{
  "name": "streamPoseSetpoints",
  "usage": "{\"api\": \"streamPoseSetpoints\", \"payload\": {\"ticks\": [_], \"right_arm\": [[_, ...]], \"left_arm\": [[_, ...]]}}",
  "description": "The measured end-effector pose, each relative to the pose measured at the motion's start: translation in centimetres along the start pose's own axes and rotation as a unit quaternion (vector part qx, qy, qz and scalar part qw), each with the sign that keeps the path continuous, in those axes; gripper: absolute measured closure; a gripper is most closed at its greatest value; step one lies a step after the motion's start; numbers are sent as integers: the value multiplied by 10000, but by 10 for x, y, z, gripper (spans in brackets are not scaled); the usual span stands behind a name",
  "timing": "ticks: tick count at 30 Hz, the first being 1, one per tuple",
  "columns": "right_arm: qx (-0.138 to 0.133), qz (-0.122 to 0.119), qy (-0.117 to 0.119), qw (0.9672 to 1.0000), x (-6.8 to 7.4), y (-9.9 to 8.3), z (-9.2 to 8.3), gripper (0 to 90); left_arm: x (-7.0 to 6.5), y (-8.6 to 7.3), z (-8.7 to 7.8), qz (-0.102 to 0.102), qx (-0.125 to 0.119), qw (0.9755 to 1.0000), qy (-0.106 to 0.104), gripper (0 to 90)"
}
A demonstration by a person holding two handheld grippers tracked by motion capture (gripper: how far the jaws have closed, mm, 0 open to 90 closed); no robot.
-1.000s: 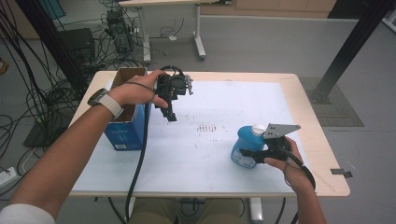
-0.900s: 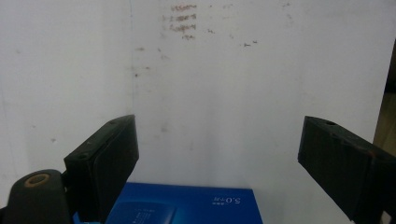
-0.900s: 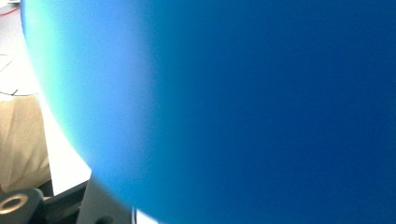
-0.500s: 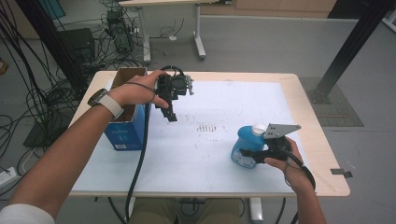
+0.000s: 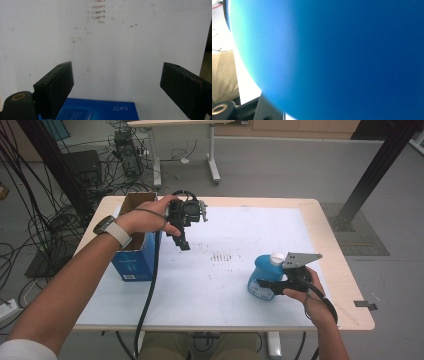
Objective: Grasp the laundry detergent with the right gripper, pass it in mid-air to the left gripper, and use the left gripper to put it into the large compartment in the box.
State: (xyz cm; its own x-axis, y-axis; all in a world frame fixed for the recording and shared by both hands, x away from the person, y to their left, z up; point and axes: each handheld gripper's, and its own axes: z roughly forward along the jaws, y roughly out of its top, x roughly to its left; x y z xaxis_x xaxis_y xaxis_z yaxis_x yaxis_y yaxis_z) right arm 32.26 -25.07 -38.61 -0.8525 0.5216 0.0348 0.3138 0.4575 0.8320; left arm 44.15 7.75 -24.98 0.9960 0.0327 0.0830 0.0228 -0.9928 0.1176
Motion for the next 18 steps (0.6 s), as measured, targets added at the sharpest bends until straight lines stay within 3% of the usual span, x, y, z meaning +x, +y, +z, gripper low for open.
{"api": "streamPoseSetpoints", "payload": {"ticks": [10,17,18], "right_arm": [[-11,-18,85,10000,1,9,-9,440],[-3,-39,479,9988,5,34,-18,439],[27,-57,620,9981,8,44,-18,439]], "left_arm": [[-4,-2,-8,12,-62,10000,4,119],[-12,0,-20,-39,42,10000,-33,119],[-13,0,-22,-67,58,10000,-45,119]]}}
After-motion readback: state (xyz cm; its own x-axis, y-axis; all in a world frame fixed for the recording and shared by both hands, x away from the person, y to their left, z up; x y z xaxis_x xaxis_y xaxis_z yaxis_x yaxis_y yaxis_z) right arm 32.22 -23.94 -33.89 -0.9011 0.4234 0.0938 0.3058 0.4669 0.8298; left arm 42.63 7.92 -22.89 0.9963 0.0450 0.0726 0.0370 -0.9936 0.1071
